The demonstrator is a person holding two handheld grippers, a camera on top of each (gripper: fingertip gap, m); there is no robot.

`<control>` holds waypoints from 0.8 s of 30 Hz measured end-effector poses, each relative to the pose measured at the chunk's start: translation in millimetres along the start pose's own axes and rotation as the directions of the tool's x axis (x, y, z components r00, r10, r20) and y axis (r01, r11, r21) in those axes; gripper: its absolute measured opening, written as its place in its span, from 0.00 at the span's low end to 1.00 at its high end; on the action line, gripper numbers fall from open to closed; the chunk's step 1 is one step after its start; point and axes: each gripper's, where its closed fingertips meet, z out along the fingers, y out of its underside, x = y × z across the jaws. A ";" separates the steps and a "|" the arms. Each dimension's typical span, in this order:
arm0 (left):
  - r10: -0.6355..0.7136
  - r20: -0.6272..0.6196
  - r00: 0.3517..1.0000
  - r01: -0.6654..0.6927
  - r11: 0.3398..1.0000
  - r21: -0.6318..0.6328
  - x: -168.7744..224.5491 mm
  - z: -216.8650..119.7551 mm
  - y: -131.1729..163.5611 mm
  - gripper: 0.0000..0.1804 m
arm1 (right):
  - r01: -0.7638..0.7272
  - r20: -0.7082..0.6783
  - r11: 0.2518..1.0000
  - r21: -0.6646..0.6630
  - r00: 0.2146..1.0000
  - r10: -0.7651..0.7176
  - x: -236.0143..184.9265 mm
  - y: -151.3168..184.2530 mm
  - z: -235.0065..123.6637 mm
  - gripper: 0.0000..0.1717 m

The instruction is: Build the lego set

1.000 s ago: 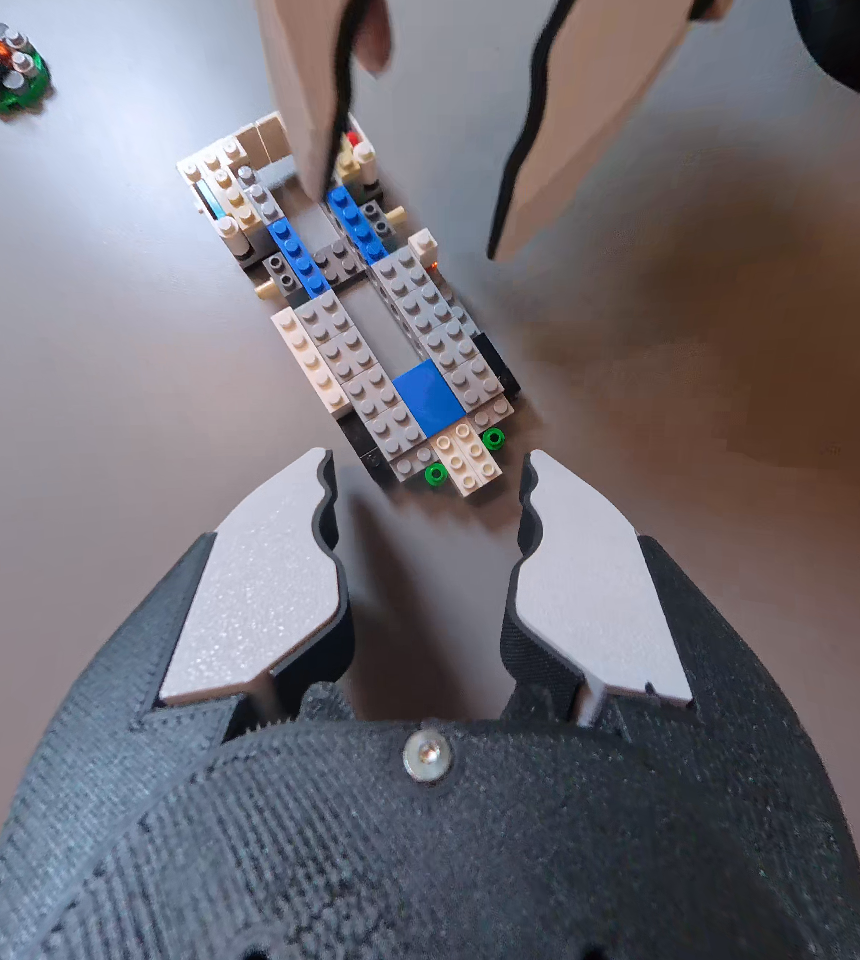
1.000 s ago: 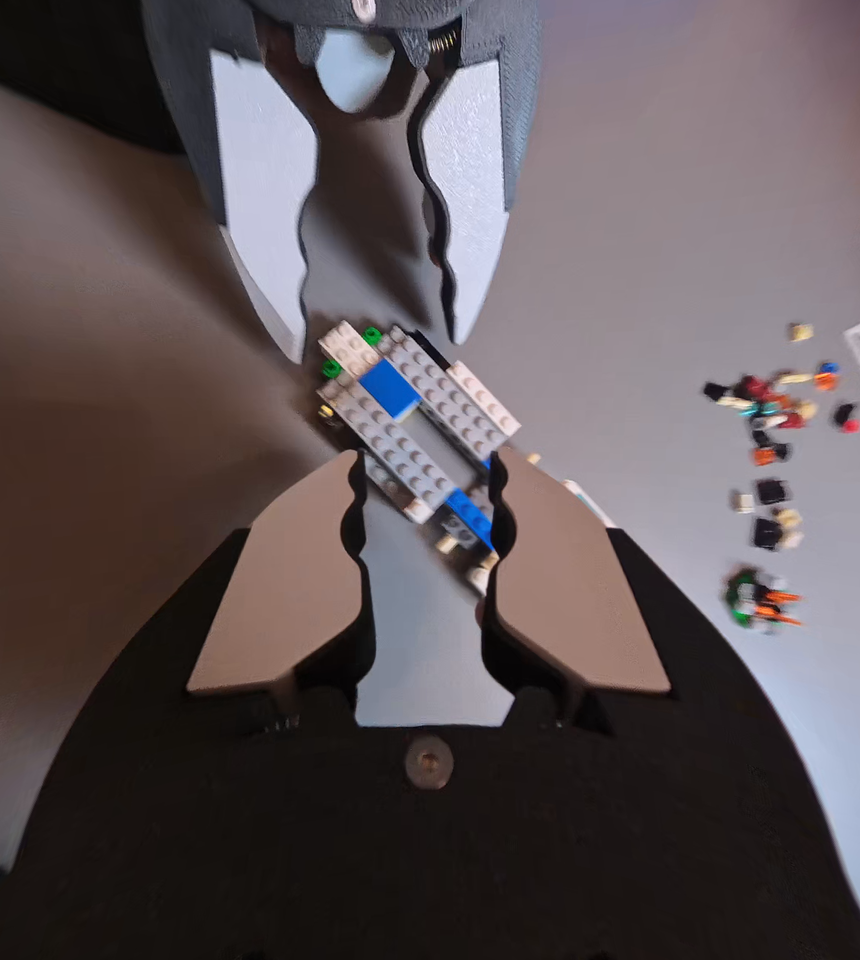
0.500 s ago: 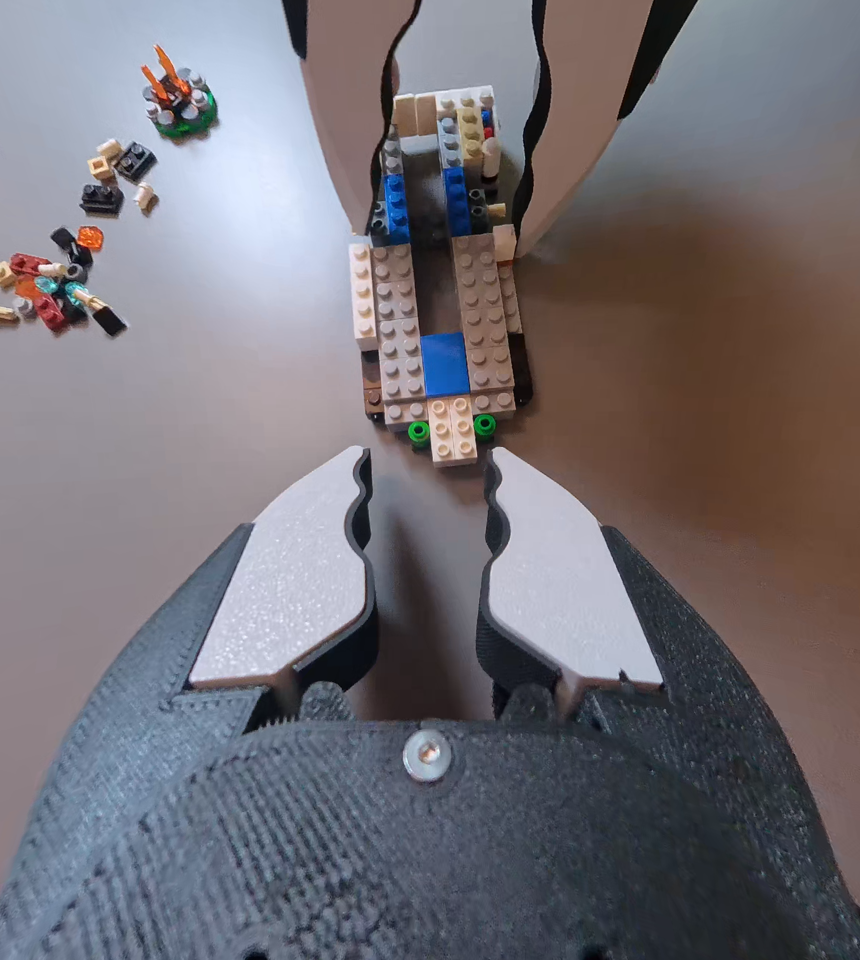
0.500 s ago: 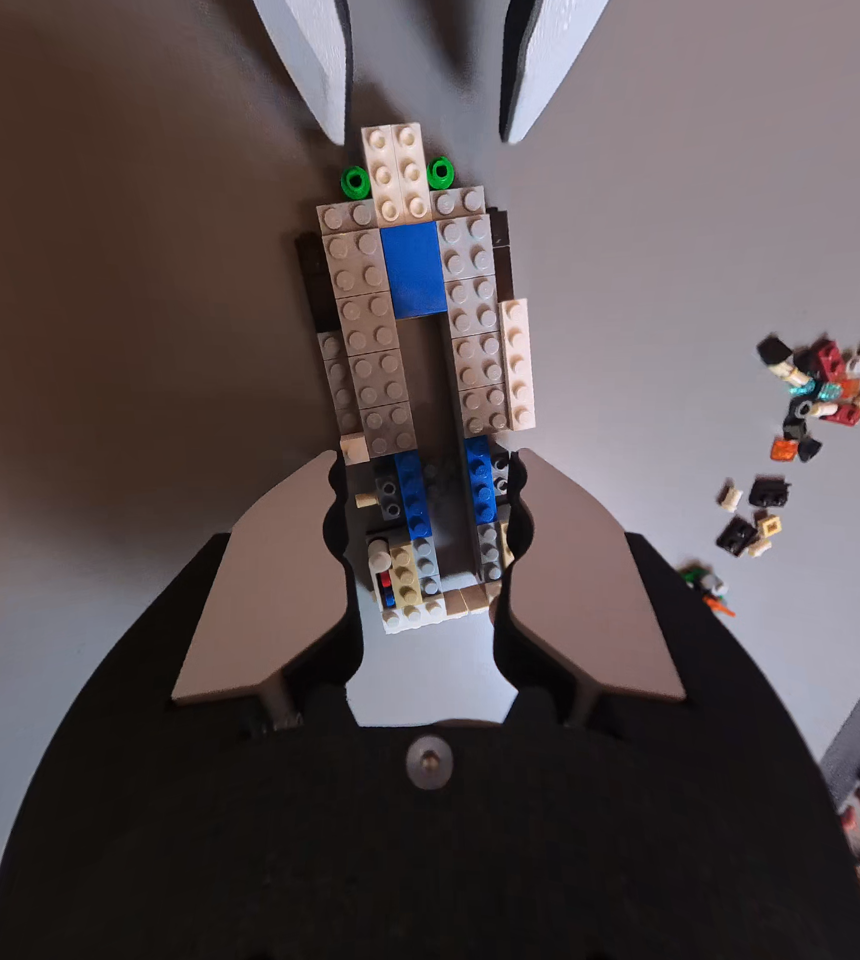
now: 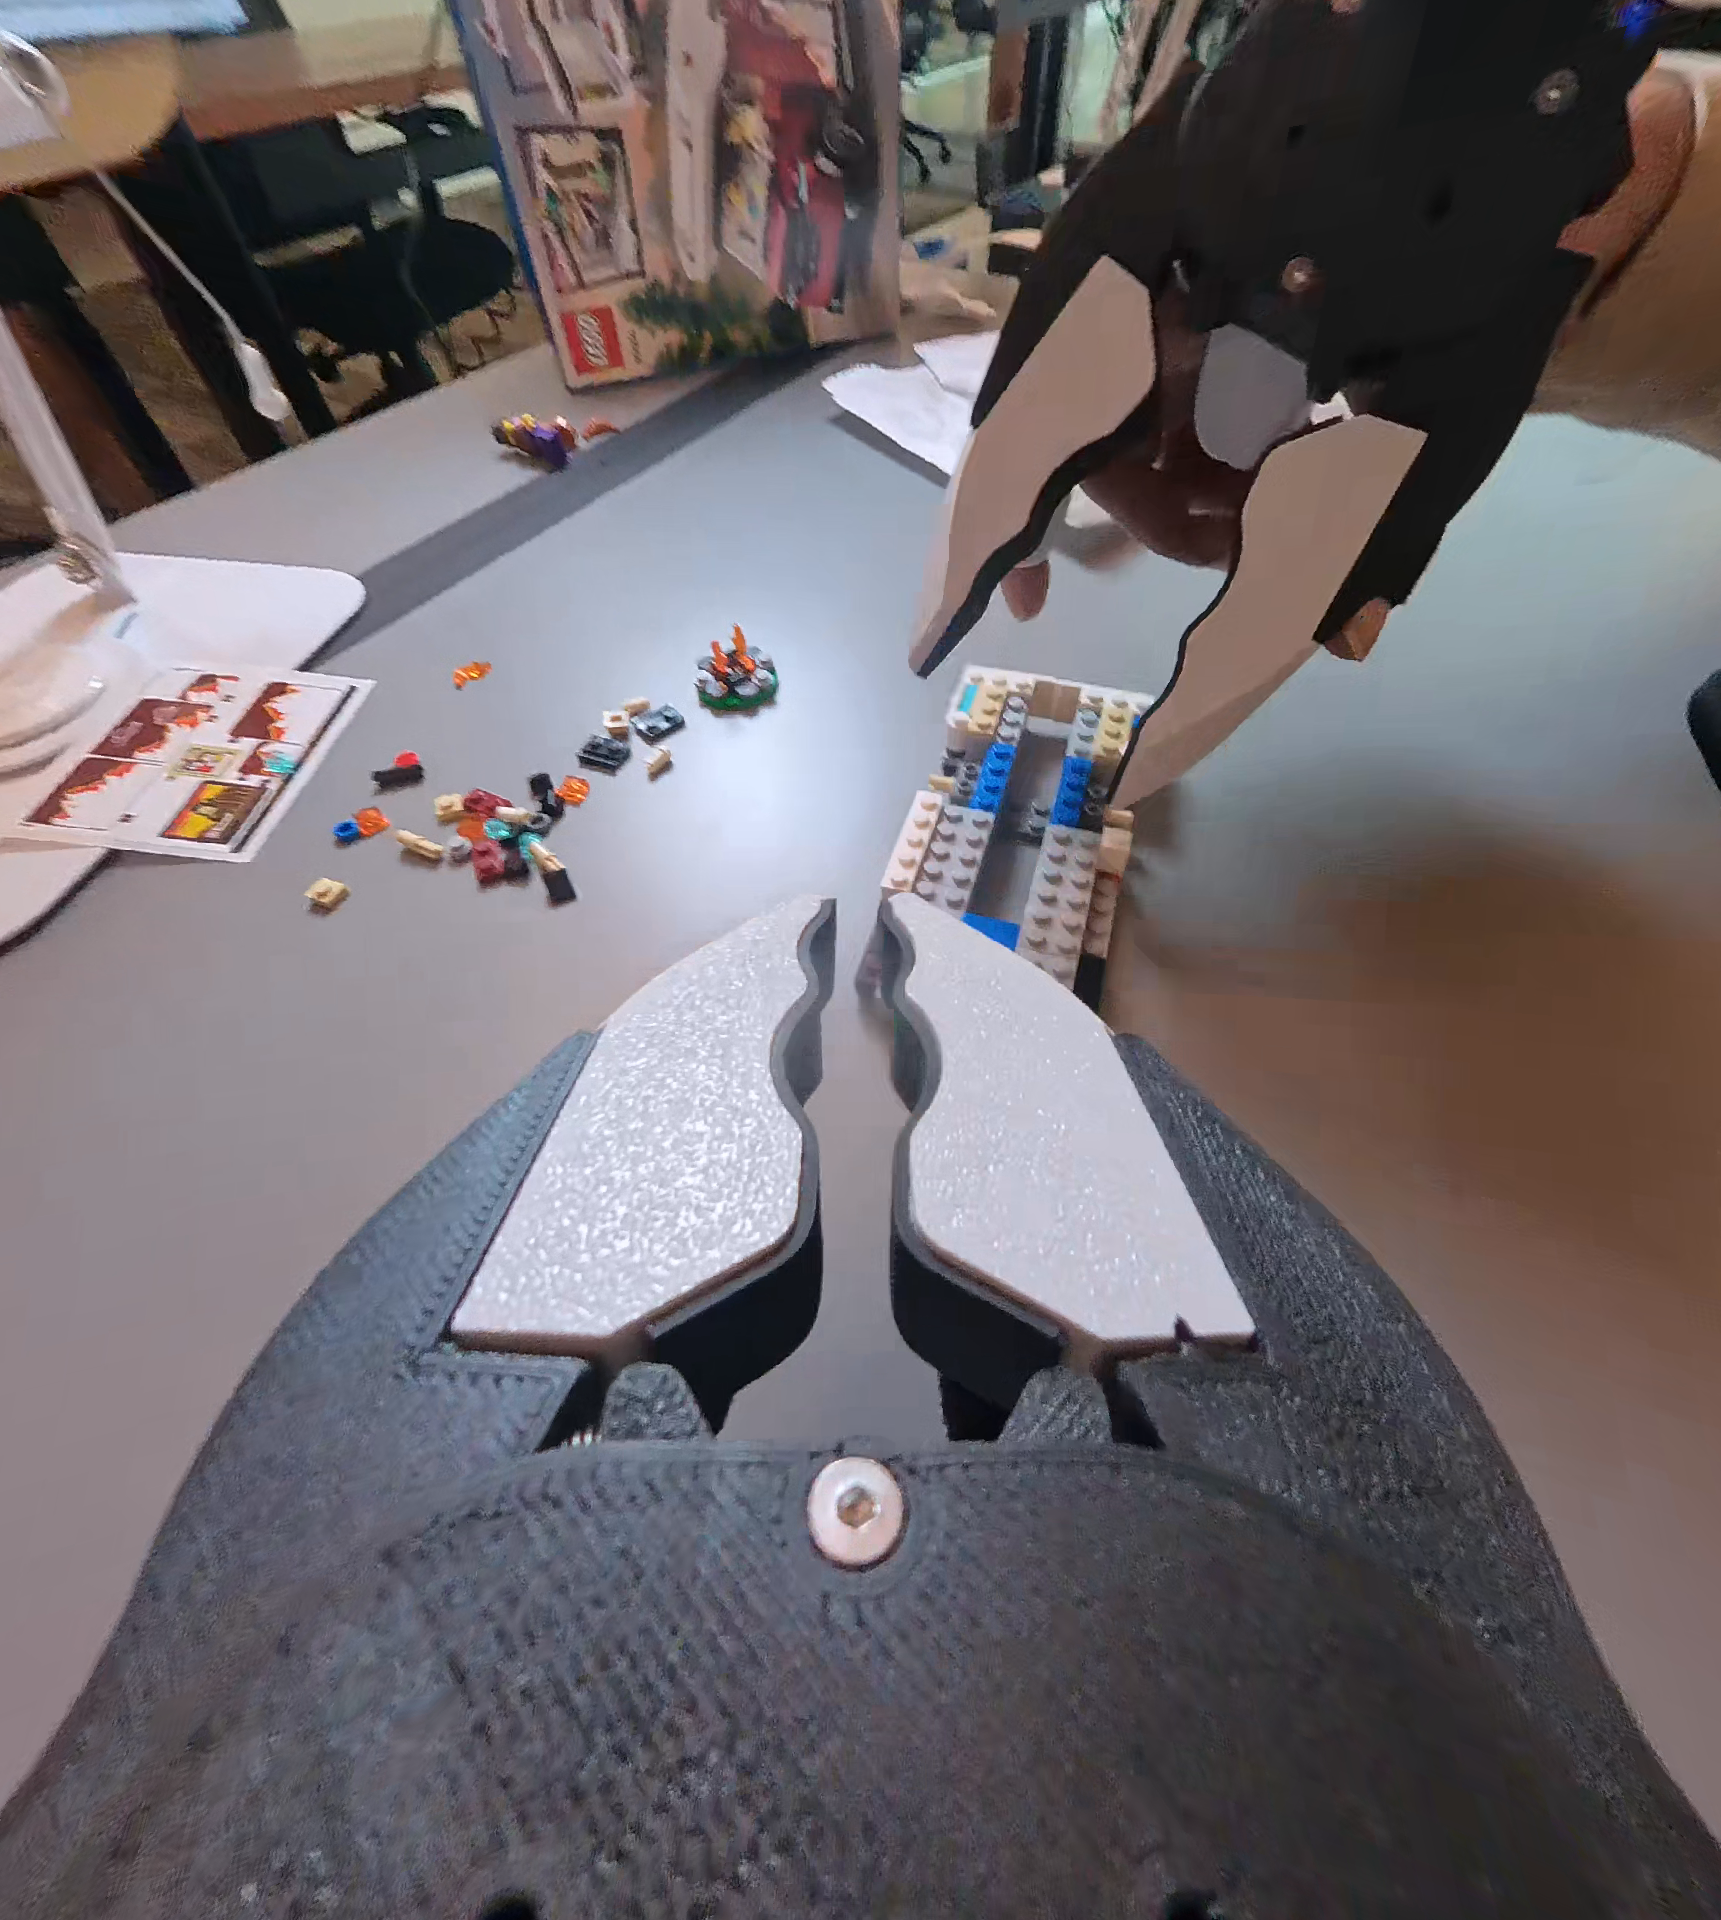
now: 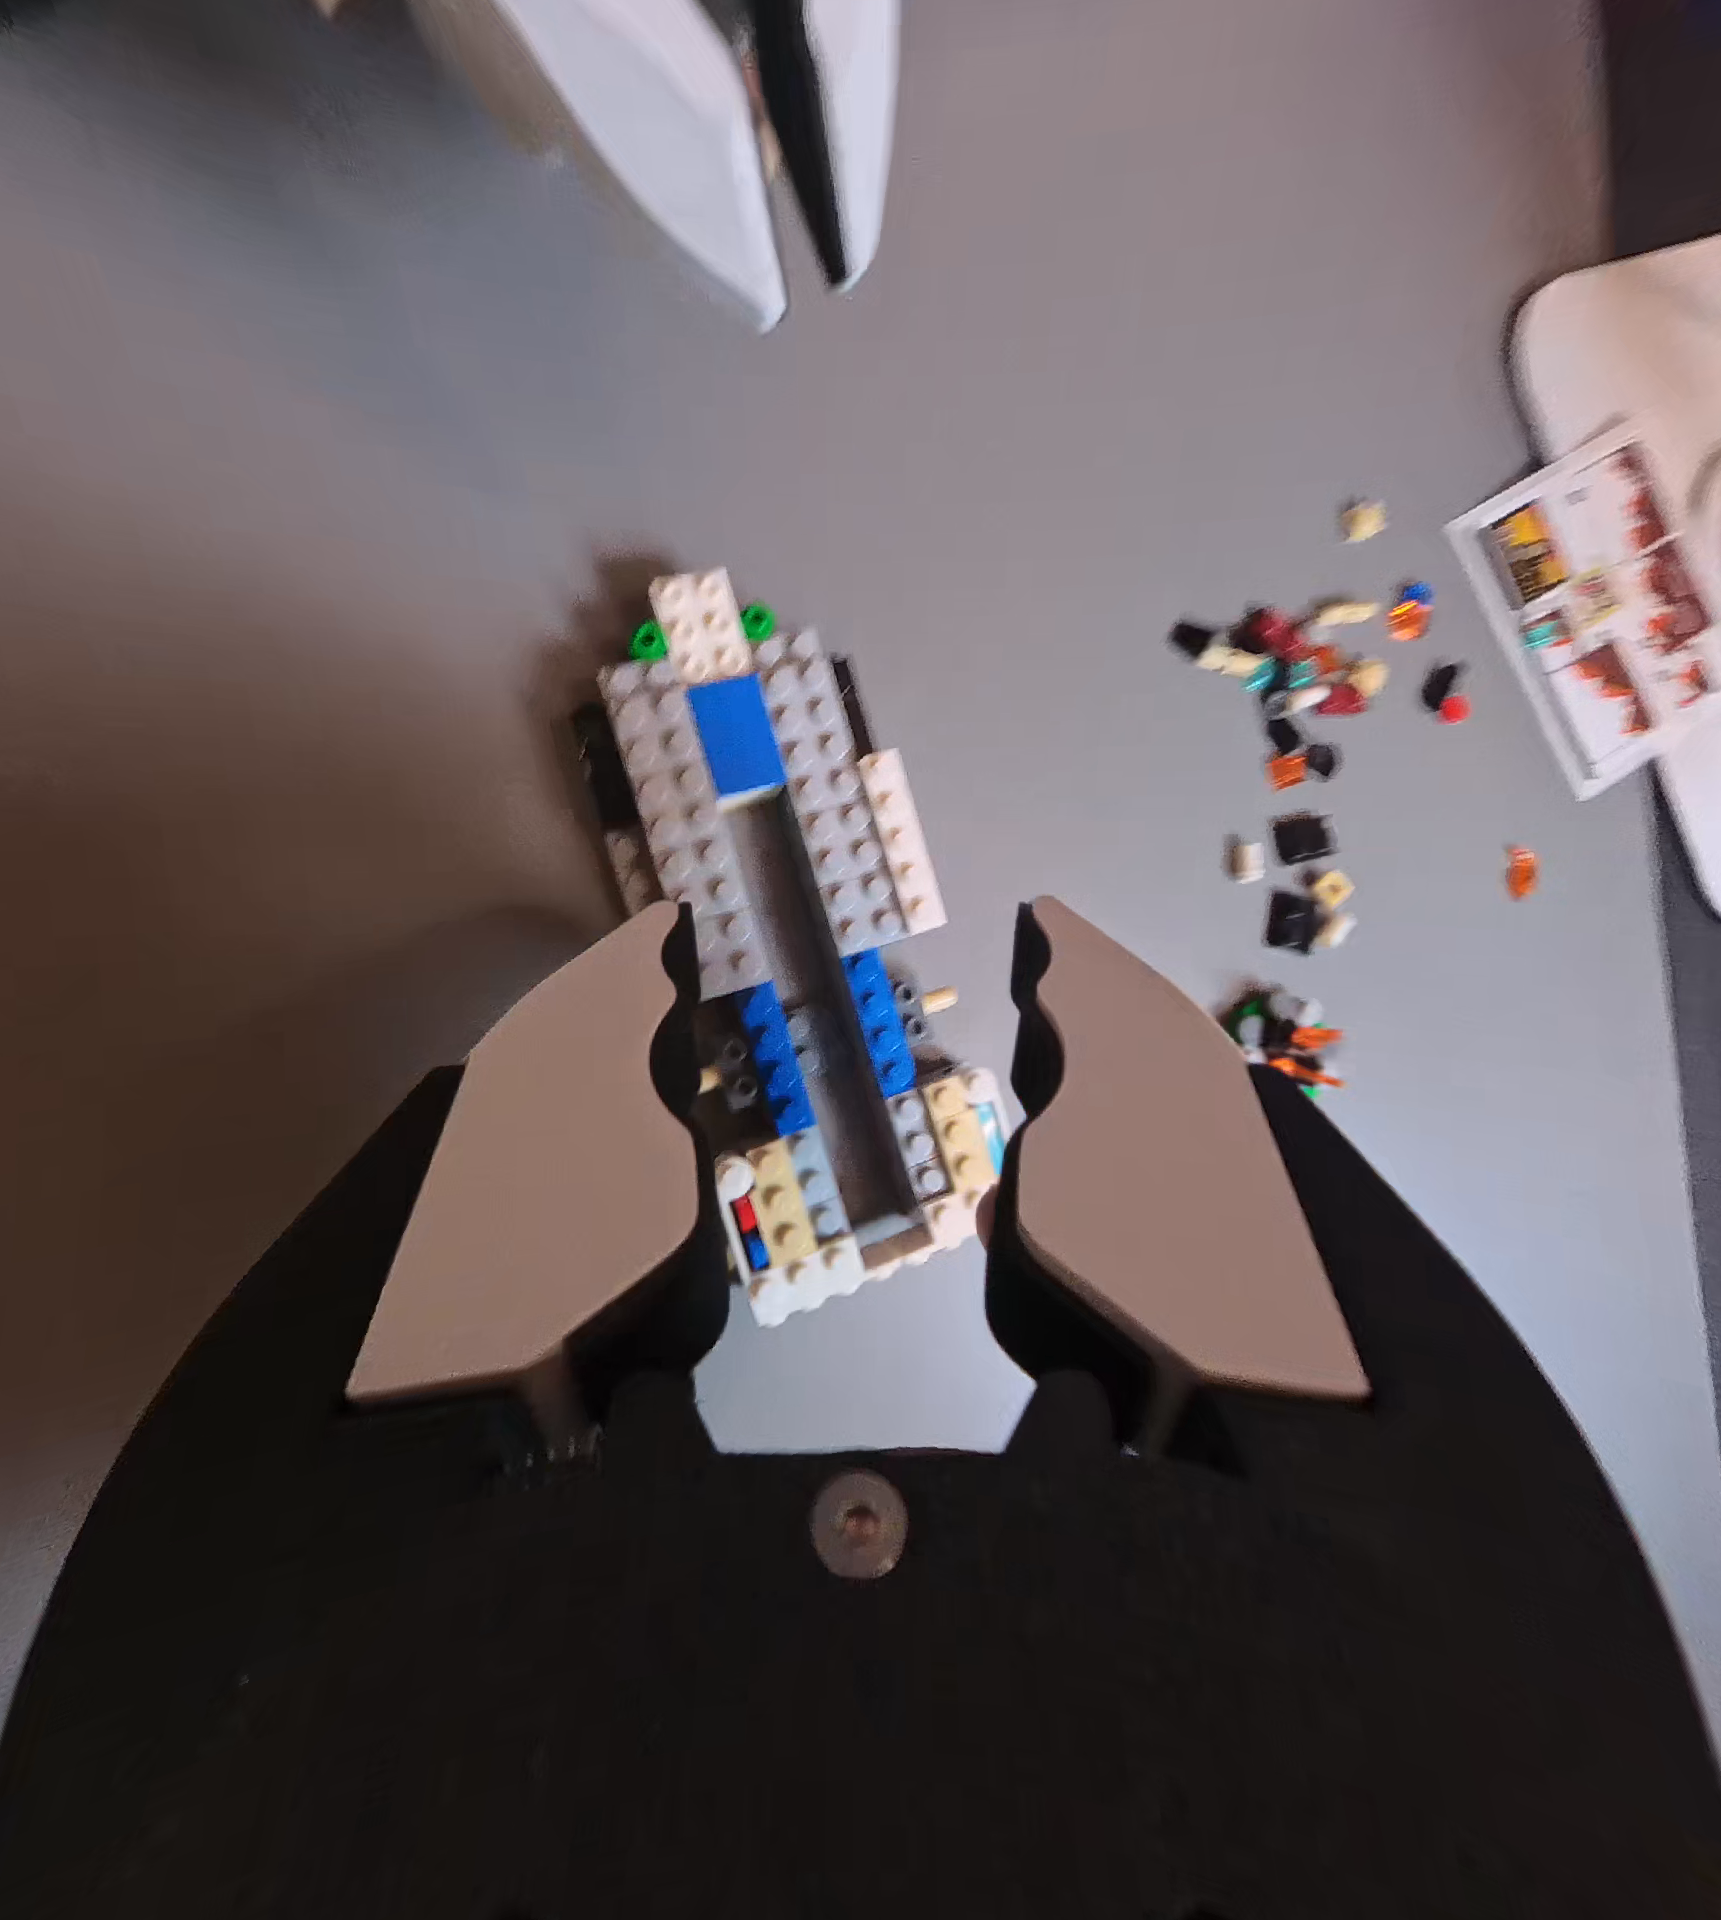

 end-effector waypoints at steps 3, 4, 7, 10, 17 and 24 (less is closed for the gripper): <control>-0.034 0.094 0.995 0.026 0.996 0.091 -17.8 -7.1 -13.5 0.00 | -0.102 -0.146 0.966 0.239 0.979 0.140 39.5 -31.6 -18.3 0.31; -0.049 0.124 0.991 0.035 0.993 0.115 -23.8 -9.3 -16.4 0.00 | -0.116 -0.202 0.941 0.318 0.961 0.187 57.3 -42.5 -25.4 0.29; -0.079 0.240 0.968 0.036 0.983 0.180 -46.2 -18.5 -21.8 0.00 | -0.096 -0.351 0.863 0.496 0.887 0.300 112.9 -75.2 -47.1 0.16; -0.104 0.325 0.940 0.027 0.972 0.233 -65.4 -31.5 -26.6 0.00 | -0.030 -0.447 0.779 0.626 0.805 0.390 166.9 -112.6 -67.6 0.00; -0.163 0.401 0.901 0.048 0.958 0.282 -94.1 -52.2 -25.6 0.00 | 0.012 -0.514 0.709 0.705 0.698 0.499 276.6 -173.3 -61.0 0.00; -0.188 0.375 0.908 0.074 0.952 0.298 -98.0 -56.3 -26.1 0.00 | -0.028 -0.544 0.722 0.691 0.637 0.546 339.5 -183.3 -33.0 0.00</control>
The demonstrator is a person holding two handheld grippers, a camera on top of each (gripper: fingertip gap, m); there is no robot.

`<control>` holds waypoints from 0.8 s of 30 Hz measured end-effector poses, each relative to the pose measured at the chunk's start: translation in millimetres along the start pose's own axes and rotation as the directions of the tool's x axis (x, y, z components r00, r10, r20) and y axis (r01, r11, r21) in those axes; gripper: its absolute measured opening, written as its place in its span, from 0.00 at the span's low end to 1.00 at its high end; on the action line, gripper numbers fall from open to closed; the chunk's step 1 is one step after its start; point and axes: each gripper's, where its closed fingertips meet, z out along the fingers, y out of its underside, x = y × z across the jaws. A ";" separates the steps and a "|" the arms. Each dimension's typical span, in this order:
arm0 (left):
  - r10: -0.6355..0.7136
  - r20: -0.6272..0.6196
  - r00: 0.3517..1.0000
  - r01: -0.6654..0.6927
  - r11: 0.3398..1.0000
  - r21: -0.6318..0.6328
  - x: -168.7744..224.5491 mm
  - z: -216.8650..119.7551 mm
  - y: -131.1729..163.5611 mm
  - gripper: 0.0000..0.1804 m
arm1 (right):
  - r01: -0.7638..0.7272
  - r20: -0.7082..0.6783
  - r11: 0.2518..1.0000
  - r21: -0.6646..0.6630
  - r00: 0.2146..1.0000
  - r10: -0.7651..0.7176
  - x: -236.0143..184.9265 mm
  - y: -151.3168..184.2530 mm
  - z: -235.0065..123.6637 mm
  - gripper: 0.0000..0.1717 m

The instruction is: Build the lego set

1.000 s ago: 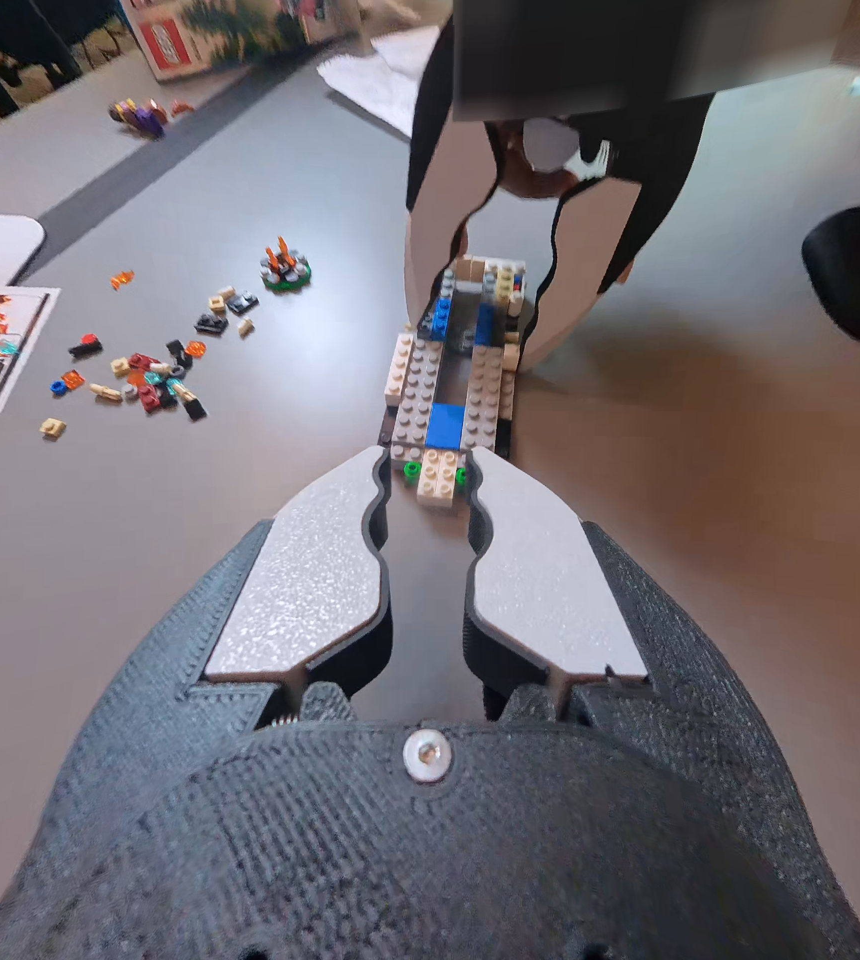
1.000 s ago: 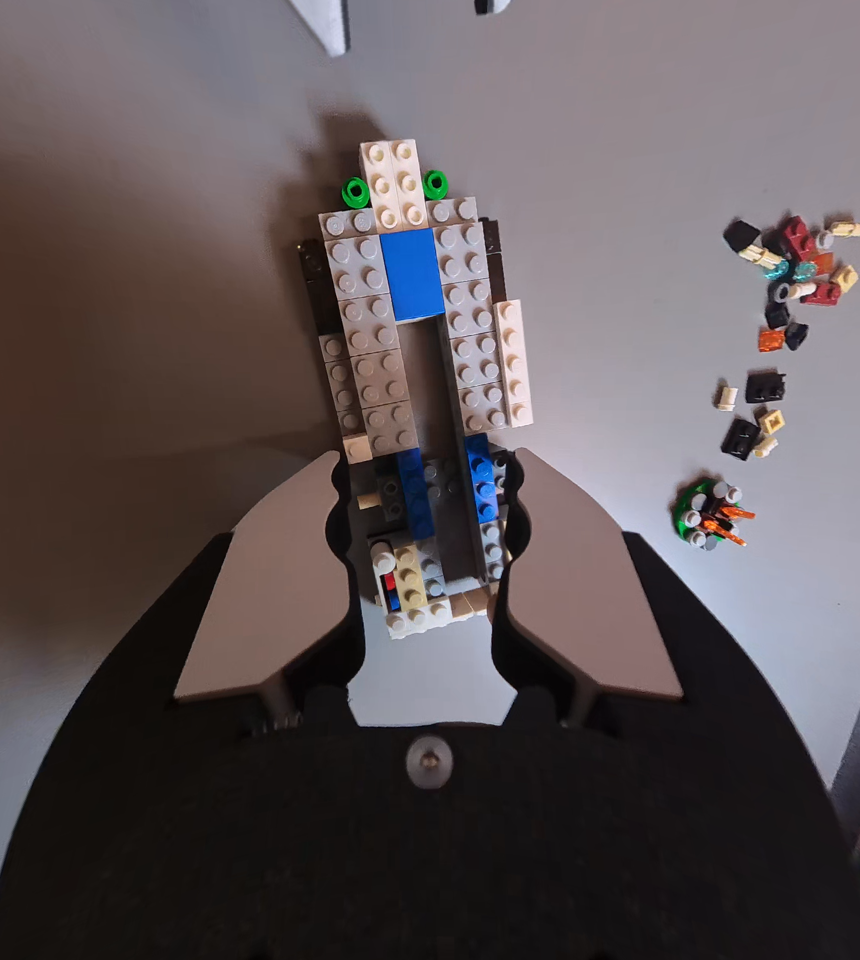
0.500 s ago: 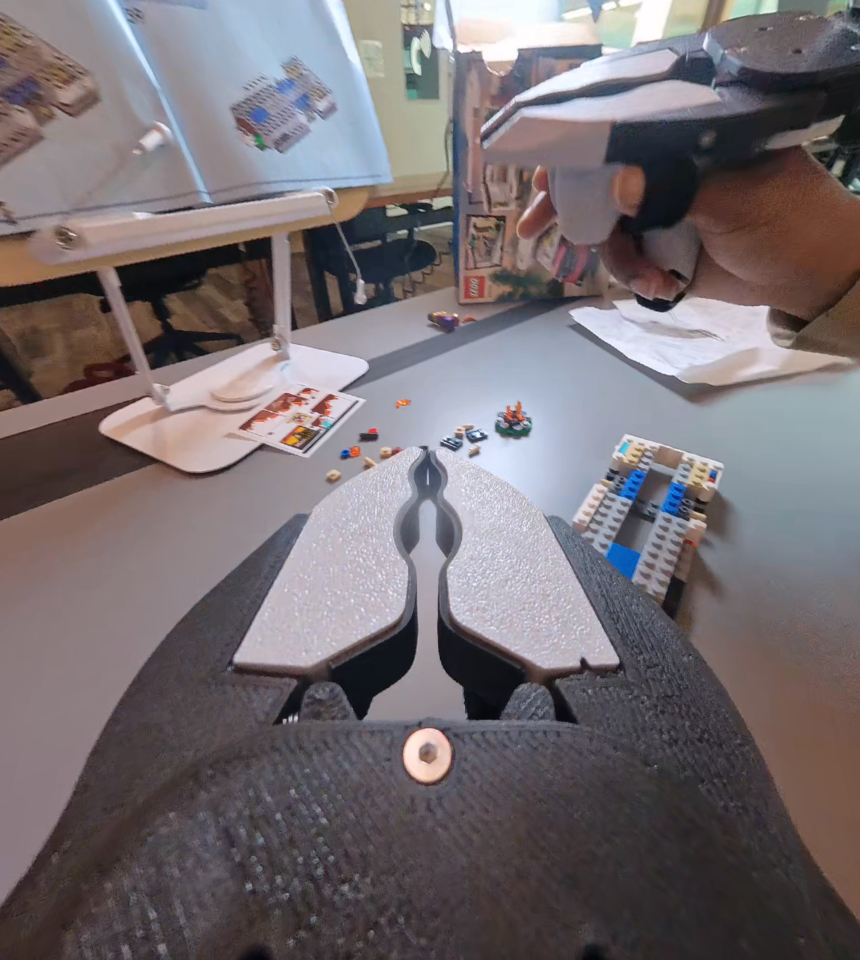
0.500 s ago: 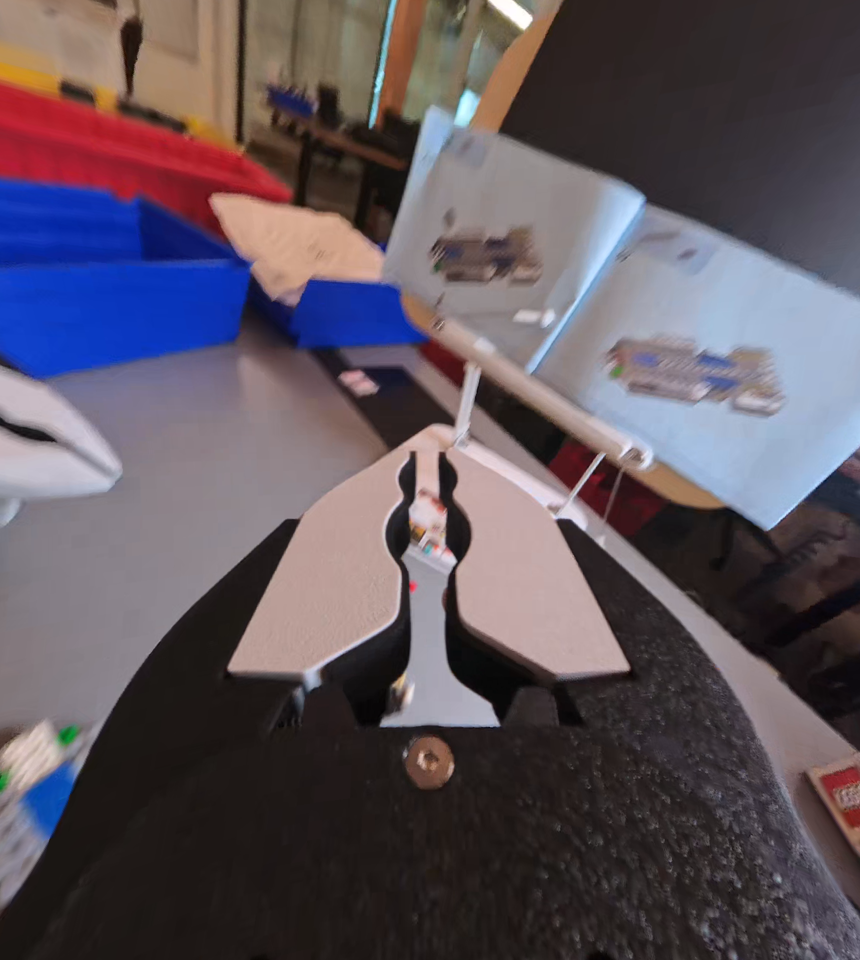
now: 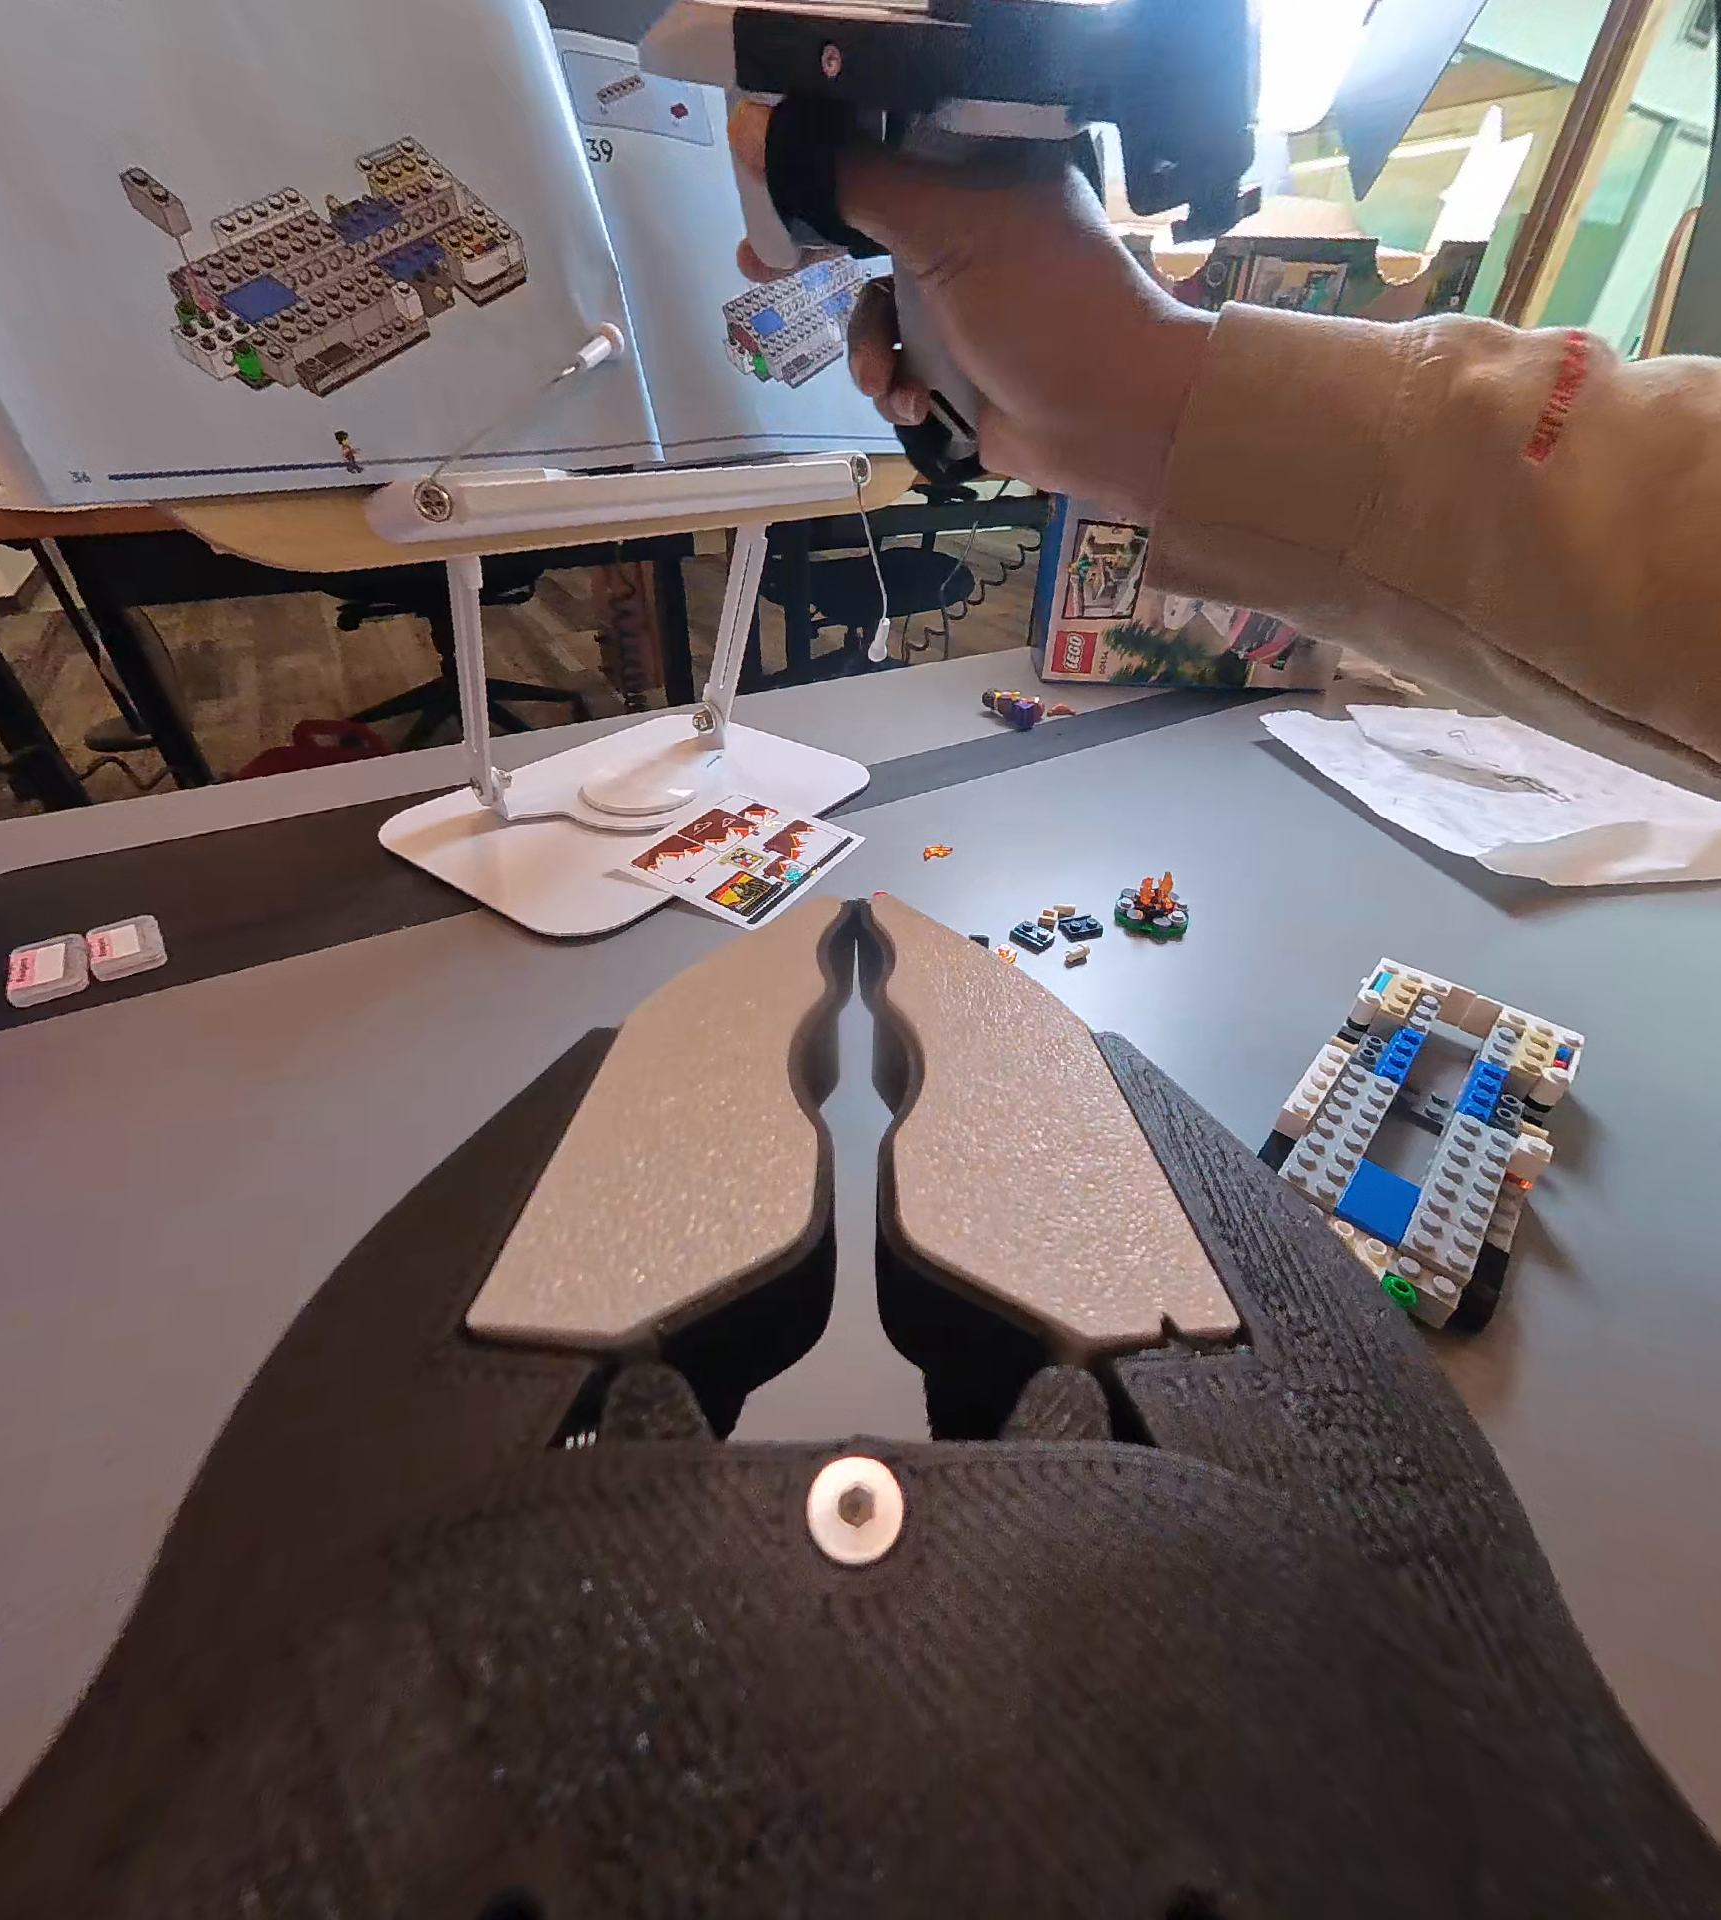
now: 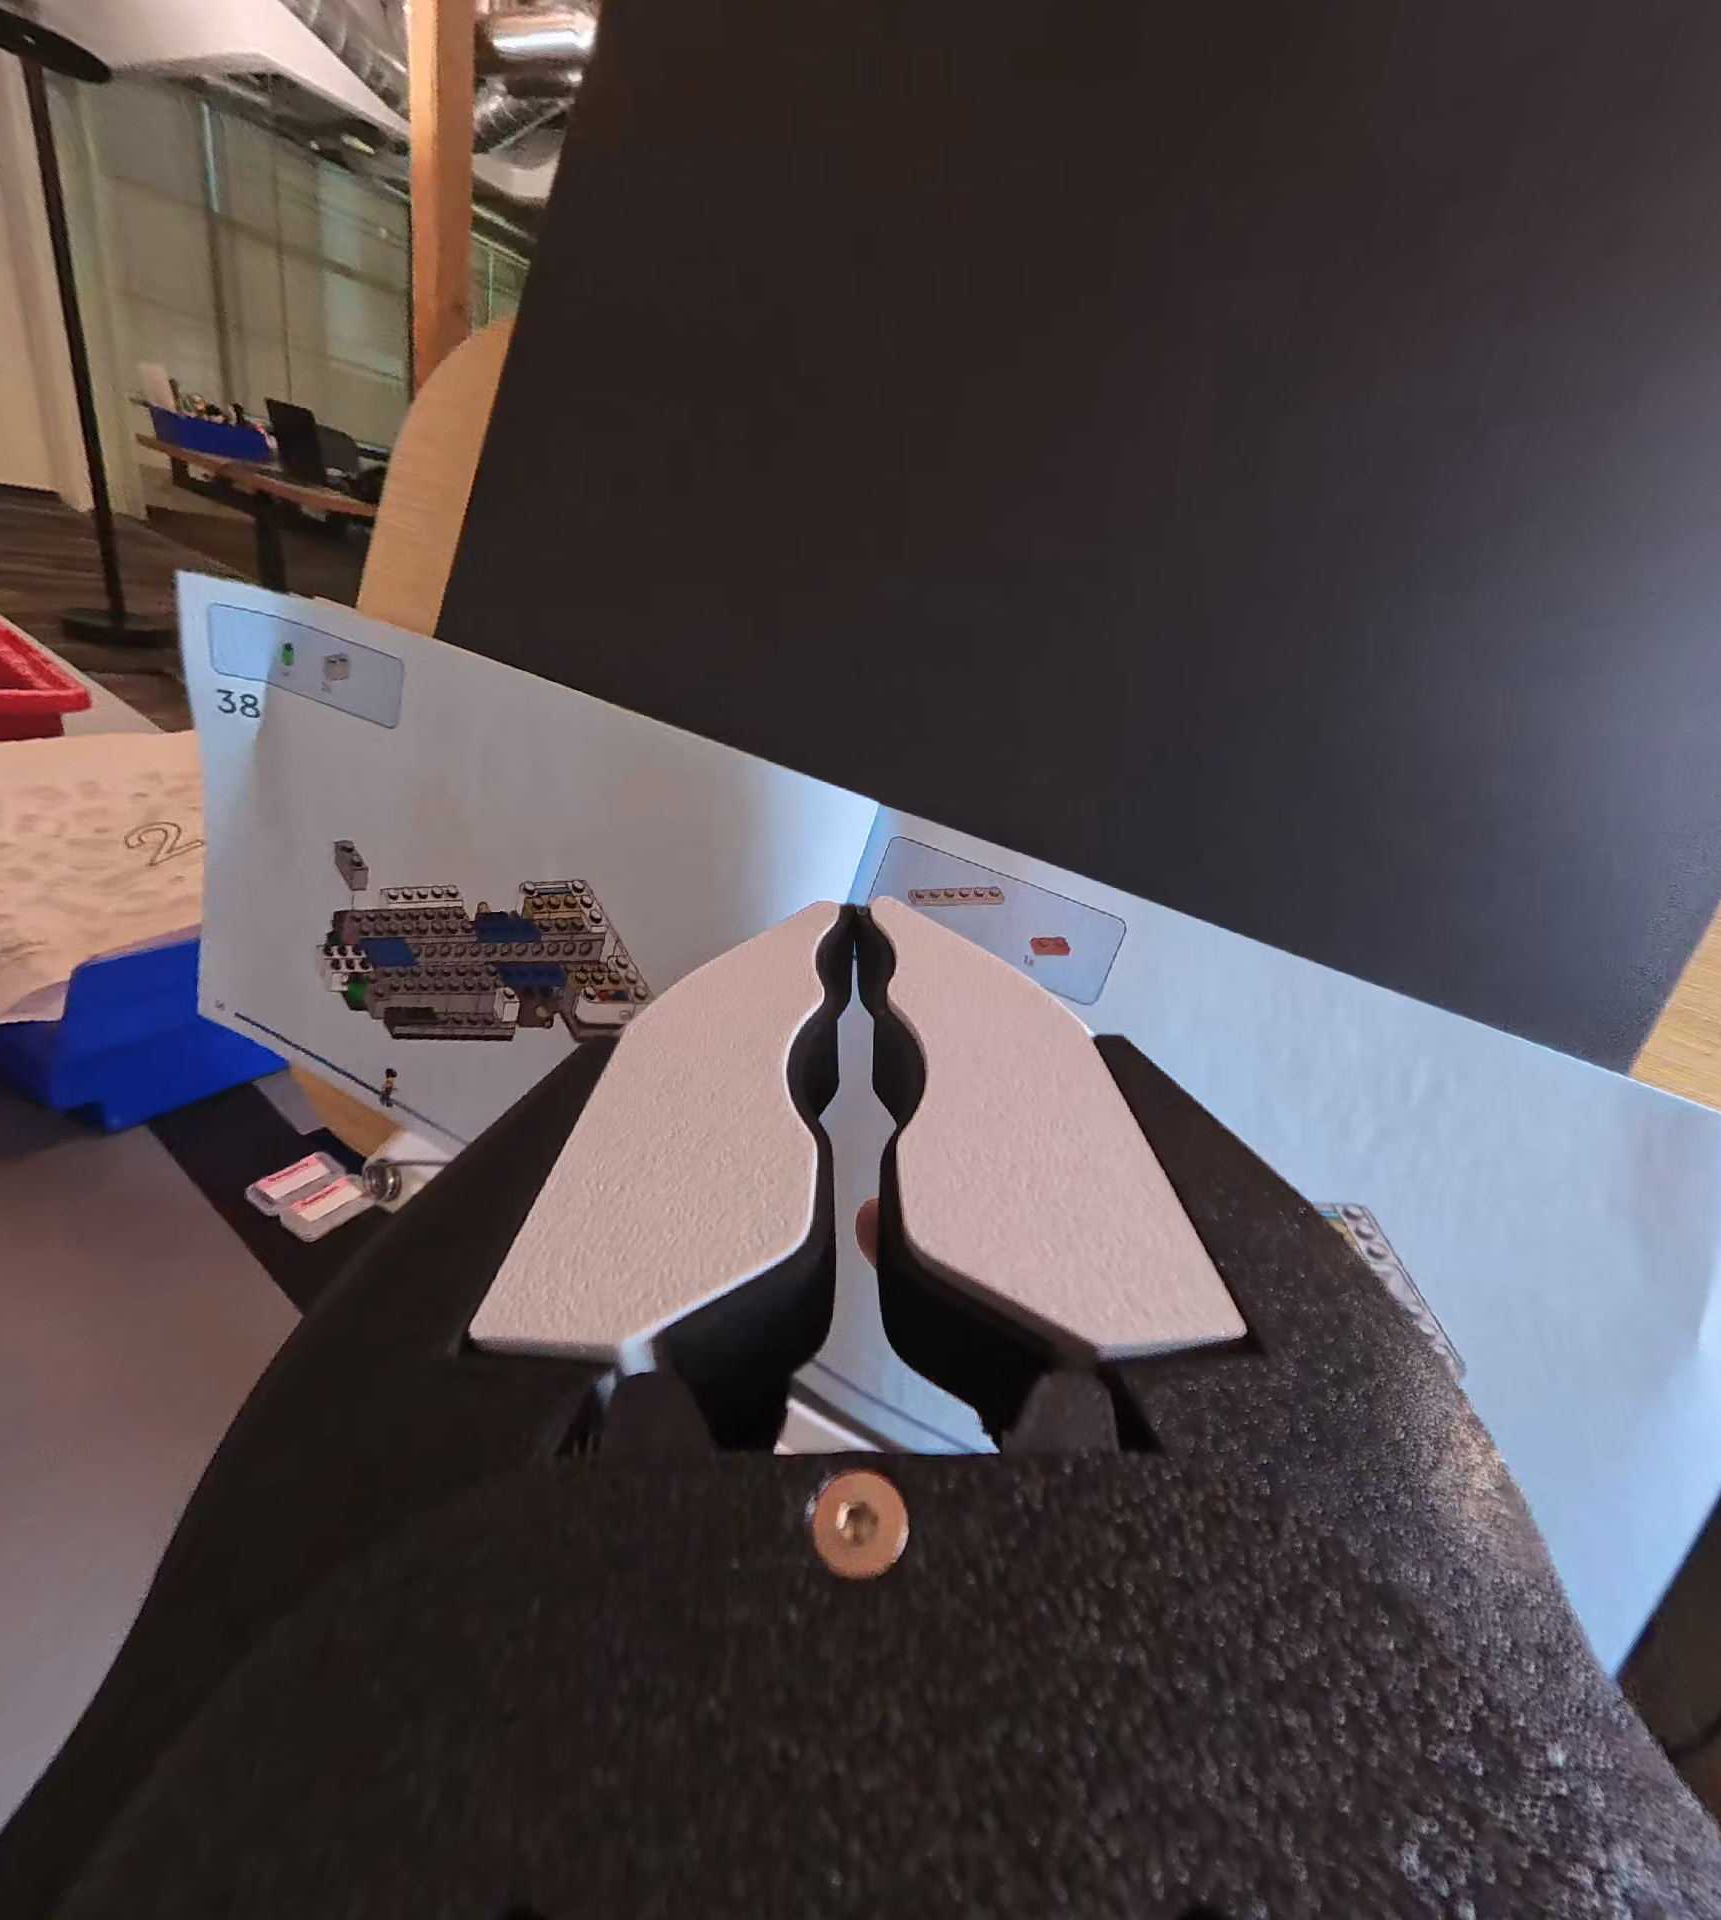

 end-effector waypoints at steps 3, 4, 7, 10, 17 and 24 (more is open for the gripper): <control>-0.007 -0.008 1.000 0.007 1.000 0.004 -1.9 -0.5 -0.6 0.00 | -0.009 -0.010 1.000 -0.011 1.000 0.009 3.0 3.0 8.5 0.00; -0.010 -0.010 1.000 0.010 1.000 0.005 -2.4 -0.5 -0.8 0.00 | -0.013 -0.010 1.000 -0.013 1.000 0.013 3.6 3.8 9.8 0.00; -0.021 -0.023 1.000 0.021 1.000 0.003 -2.1 0.4 -0.2 0.00 | -0.024 -0.013 0.999 -0.023 1.000 0.024 6.6 7.5 11.2 0.00; -0.021 -0.032 0.999 0.021 1.000 -0.003 -0.6 1.6 1.5 0.00 | -0.021 -0.012 0.999 -0.026 1.000 0.021 8.7 10.2 10.4 0.00; -0.011 -0.032 0.999 0.011 1.000 -0.018 -0.6 2.9 5.1 0.00 | -0.019 -0.030 1.000 -0.025 0.999 0.018 23.6 11.7 -0.2 0.00; -0.008 -0.031 0.999 0.007 1.000 -0.029 -1.3 3.7 7.9 0.00 | -0.012 -0.040 1.000 -0.021 0.999 0.011 34.2 12.5 -5.8 0.01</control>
